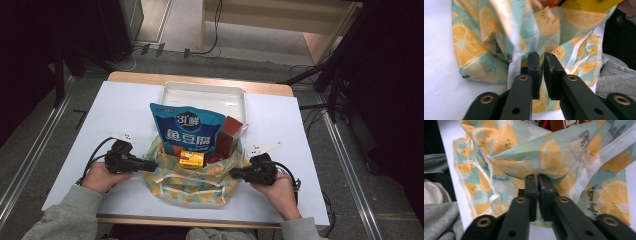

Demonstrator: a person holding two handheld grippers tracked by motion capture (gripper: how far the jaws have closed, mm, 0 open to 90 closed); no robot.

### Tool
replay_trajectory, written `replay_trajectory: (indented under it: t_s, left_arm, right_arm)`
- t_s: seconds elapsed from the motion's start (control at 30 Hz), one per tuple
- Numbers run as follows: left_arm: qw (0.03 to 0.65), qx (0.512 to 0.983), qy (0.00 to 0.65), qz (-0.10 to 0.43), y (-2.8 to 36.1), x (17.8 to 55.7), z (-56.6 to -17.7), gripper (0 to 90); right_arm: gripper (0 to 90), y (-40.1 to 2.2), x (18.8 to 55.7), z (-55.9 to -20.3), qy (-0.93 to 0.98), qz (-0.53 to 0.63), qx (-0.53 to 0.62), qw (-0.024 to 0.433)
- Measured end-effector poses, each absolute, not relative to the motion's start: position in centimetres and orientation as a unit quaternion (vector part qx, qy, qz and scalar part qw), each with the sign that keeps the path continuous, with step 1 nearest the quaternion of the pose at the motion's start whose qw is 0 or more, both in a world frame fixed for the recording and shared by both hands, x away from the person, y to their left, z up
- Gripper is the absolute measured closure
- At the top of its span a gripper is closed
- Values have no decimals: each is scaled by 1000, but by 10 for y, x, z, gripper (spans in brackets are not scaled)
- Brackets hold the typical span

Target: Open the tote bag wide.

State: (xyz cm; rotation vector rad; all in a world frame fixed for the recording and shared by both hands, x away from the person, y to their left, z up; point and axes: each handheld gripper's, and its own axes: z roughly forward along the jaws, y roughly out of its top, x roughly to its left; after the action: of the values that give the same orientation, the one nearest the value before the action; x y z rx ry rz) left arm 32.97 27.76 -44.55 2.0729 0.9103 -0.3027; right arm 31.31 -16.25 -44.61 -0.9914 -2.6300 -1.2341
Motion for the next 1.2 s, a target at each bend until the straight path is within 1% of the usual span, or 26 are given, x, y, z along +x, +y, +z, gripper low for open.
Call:
replay_trajectory:
  t_s: [0.03,0.17,0.27,0.33,0.4,0.47,0.57,0.63,0.9,1.2]
  left_arm:
    - [416,823,365,-124,278,329,-444,767]
    - [421,825,358,-115,281,326,-435,717]
    - [425,828,350,-109,282,323,-428,697]
    - [432,827,344,-104,281,322,-422,693]
    - [435,826,342,-104,279,322,-417,696]
    - [435,828,337,-106,276,322,-412,731]
    - [435,822,347,-119,273,325,-406,843]
    - [434,823,346,-117,271,327,-402,900]
    - [431,829,339,-109,257,340,-394,900]
    - [437,826,338,-112,247,351,-397,900]
  right_arm:
    - [822,-164,312,-444,-855,-406,-321,33]
    - [735,-170,308,-437,-850,-418,-318,29]
    - [708,-173,305,-428,-845,-429,-318,22]
    - [708,-175,303,-422,-843,-433,-318,18]
    - [728,-174,302,-416,-840,-436,-321,13]
    - [779,-172,303,-410,-839,-437,-322,10]
    - [866,-167,305,-404,-835,-442,-327,7]
    - [900,-163,306,-400,-834,-442,-329,4]
    - [900,-142,317,-396,-834,-443,-329,-1]
    - [900,-120,323,-397,-842,-440,-311,-12]
